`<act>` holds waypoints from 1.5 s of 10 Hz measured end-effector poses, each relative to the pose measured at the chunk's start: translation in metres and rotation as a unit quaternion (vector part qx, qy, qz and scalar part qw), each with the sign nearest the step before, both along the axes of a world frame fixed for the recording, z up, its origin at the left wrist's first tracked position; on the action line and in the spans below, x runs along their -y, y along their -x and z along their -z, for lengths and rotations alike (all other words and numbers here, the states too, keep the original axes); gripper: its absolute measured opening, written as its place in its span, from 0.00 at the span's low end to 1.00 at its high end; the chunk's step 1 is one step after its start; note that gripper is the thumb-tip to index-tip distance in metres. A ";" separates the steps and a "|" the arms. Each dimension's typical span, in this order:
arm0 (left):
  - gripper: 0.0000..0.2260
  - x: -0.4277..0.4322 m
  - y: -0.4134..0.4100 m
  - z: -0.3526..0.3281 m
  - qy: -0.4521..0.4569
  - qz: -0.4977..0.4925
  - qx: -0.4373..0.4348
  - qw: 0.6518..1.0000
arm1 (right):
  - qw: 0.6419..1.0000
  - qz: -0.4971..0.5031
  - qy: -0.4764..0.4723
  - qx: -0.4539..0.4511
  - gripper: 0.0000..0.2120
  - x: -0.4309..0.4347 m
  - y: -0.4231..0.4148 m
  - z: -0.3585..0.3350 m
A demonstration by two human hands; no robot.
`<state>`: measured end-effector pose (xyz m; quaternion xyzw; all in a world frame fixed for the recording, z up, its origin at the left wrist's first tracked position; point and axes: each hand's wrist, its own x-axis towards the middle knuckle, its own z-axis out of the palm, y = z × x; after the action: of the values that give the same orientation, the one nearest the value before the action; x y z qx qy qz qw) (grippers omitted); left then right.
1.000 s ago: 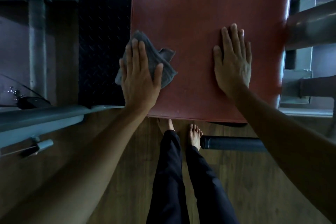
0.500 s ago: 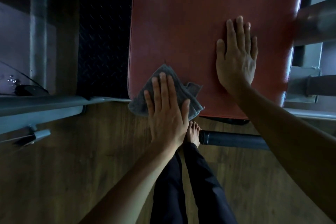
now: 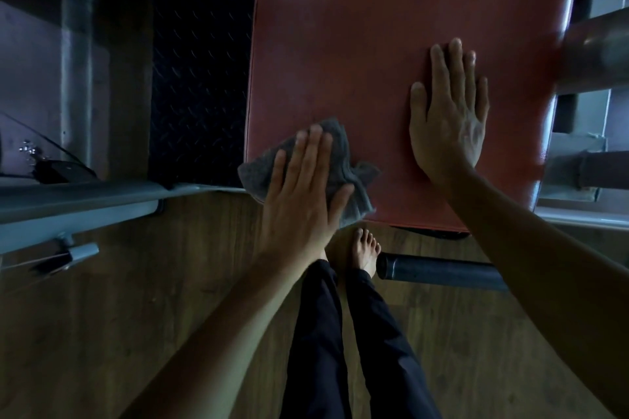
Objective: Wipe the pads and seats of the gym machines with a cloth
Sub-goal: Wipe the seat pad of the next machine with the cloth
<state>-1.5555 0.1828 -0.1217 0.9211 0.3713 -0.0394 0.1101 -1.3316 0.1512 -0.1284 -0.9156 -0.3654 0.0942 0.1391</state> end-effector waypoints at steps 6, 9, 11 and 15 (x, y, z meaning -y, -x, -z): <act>0.31 0.001 -0.007 -0.006 0.038 0.102 -0.015 0.994 | 1.000 0.000 0.004 0.001 0.26 0.000 0.000 -0.001; 0.33 0.021 -0.042 -0.008 0.036 0.045 -0.019 0.998 | 1.000 -0.003 0.008 0.005 0.26 -0.001 0.001 -0.001; 0.33 -0.035 -0.038 -0.004 0.004 -0.115 0.008 0.993 | 1.000 -0.003 0.005 0.006 0.26 0.000 0.000 0.000; 0.31 -0.029 -0.052 -0.006 -0.011 -0.193 0.011 0.981 | 1.000 -0.002 0.003 0.009 0.26 0.000 0.001 0.000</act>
<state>-1.5031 0.2122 -0.1152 0.8336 0.5415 -0.0035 0.1091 -1.3325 0.1508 -0.1288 -0.9161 -0.3679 0.0876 0.1331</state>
